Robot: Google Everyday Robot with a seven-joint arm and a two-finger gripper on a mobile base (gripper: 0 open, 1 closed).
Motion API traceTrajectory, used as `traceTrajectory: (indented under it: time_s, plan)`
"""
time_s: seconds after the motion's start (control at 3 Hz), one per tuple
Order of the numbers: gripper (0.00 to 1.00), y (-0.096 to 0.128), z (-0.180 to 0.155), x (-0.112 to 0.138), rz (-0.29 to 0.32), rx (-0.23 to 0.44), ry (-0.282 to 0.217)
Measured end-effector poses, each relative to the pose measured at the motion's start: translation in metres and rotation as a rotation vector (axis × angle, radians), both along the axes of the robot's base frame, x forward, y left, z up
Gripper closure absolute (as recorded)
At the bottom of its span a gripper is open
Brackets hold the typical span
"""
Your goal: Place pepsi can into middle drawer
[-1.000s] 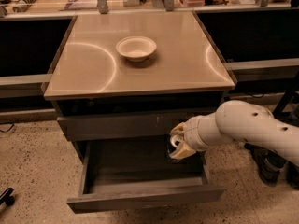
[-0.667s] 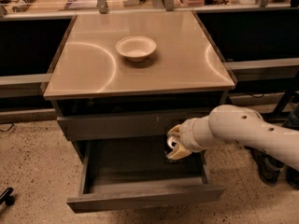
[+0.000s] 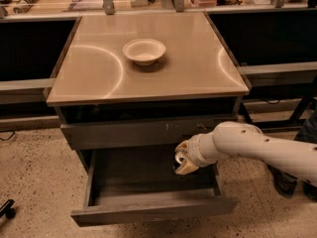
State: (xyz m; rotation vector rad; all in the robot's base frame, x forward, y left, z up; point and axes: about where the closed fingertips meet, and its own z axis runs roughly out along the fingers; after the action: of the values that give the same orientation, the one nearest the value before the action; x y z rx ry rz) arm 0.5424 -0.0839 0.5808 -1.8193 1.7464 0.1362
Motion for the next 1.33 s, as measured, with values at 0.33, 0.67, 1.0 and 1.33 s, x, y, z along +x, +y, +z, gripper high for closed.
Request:
traceTrajectory:
  time_s: [0.33, 0.67, 1.0, 1.33]
  plan:
    - [1.0, 0.003, -0.025, 0.001, 0.006, -0.007, 0.014]
    - [1.0, 0.007, -0.05, 0.008, 0.014, -0.009, 0.015]
    - [1.0, 0.012, -0.074, 0.015, 0.015, -0.014, 0.025]
    - [1.0, 0.013, -0.1, 0.021, 0.007, -0.029, 0.049]
